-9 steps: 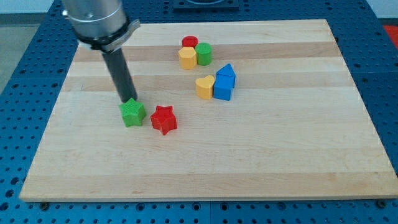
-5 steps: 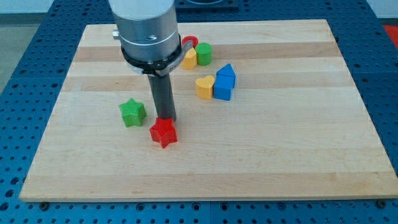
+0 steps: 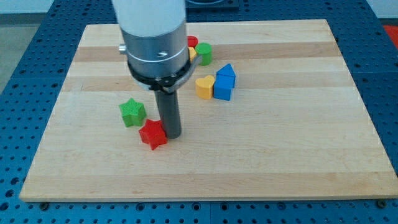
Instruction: Push the red star below green star
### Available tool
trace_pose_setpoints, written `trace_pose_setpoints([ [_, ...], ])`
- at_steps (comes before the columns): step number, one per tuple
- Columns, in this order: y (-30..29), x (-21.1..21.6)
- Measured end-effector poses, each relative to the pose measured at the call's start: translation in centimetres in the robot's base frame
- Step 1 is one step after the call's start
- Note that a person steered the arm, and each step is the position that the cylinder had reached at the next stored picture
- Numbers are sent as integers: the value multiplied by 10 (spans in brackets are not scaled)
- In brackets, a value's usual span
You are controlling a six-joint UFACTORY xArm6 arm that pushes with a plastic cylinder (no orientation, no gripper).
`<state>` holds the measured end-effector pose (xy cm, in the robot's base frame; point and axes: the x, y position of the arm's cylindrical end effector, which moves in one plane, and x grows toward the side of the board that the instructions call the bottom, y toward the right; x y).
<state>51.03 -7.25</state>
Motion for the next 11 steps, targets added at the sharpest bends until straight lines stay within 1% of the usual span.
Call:
trace_pose_setpoints([
  [1,-15,0],
  [3,36,7],
  [4,31,29],
  [5,3,36],
  [6,-27,35],
  [7,-38,28],
  [10,-44,23],
  [11,-33,23],
])
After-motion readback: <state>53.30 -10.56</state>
